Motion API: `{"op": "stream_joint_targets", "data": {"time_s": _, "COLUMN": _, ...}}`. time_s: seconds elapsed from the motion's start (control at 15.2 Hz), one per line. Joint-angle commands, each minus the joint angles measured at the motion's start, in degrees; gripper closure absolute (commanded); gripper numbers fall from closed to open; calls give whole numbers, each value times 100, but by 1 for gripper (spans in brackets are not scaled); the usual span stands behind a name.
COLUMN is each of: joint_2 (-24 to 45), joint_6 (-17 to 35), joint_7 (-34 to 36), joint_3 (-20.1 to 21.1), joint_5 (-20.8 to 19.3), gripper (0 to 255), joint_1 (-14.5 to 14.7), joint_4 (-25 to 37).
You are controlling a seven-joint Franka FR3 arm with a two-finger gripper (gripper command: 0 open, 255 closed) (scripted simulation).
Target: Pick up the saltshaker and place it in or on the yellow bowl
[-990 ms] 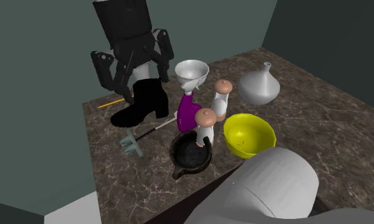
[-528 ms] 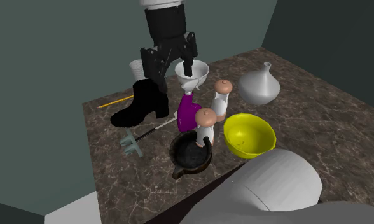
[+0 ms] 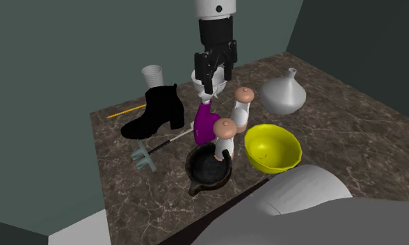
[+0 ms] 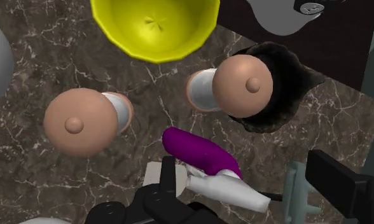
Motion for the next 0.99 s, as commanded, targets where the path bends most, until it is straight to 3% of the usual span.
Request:
{"op": "stream_joint_targets", "data": {"time_s": 0.0, "joint_2": 379, "joint_6": 184, "joint_7": -327, "joint_3": -255, "joint_5": -52, "gripper": 0, "joint_1": -45, "joint_4": 184}}
{"op": "stream_joint_targets", "data": {"time_s": 0.59, "joint_2": 2200, "joint_6": 821, "joint_7": -1830, "joint_3": -1198, "joint_5": 221, "gripper": 0, "joint_1": -249, "joint_4": 1201}}
{"op": "stream_joint_targets", "data": {"time_s": 0.92, "joint_2": 2233, "joint_6": 1209, "joint_7": -1831, "joint_3": -1219, "joint_5": 207, "gripper": 0, "joint_1": -279, "joint_4": 844}}
